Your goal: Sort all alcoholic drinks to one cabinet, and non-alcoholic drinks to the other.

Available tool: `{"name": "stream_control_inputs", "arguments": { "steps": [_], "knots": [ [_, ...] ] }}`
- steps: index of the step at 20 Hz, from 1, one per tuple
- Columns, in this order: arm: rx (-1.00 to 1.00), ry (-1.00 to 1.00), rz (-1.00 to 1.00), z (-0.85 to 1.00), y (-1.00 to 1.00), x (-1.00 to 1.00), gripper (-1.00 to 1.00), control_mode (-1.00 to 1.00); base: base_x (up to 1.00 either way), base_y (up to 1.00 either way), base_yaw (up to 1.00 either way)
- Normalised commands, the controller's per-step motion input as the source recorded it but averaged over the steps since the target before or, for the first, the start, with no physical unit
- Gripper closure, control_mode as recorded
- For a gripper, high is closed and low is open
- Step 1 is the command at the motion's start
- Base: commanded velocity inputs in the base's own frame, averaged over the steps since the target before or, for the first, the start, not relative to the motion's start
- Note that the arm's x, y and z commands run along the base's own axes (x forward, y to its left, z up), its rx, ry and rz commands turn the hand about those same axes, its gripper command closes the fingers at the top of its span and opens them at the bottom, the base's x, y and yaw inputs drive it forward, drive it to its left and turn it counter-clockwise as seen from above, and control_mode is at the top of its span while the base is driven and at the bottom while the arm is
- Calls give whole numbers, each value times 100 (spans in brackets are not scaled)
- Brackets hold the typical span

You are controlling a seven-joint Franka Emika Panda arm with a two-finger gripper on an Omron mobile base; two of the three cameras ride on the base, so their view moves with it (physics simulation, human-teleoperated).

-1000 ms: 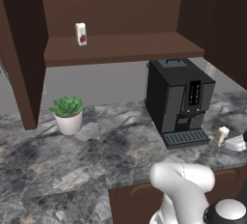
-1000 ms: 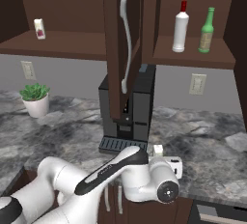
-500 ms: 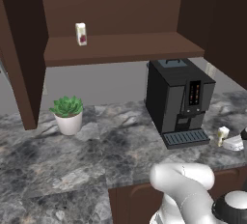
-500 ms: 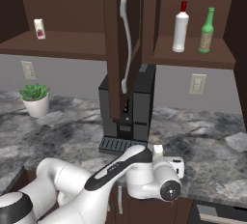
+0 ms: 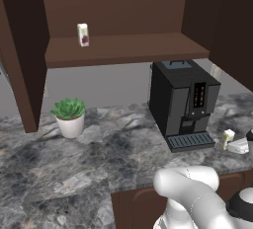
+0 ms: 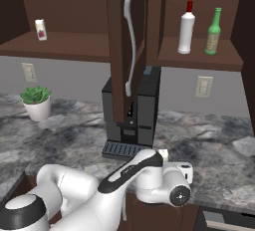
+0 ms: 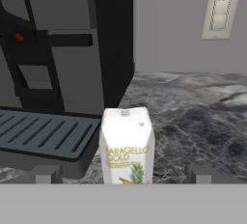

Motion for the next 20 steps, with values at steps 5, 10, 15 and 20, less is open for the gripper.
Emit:
{"name": "stream_control_inputs", "arguments": {
  "steps": [5, 10, 15, 20],
  "knots": [
    [0, 0, 0, -11, 0, 3, -100, -100, 0, 0, 0],
    [1, 0, 1, -2, 0, 8, -100, -100, 0, 0, 0],
    [1, 0, 0, 0, 0, 13, -100, -100, 0, 0, 0],
    [1, 0, 0, -2, 0, 14, -100, -100, 0, 0, 0]
  ]
}}
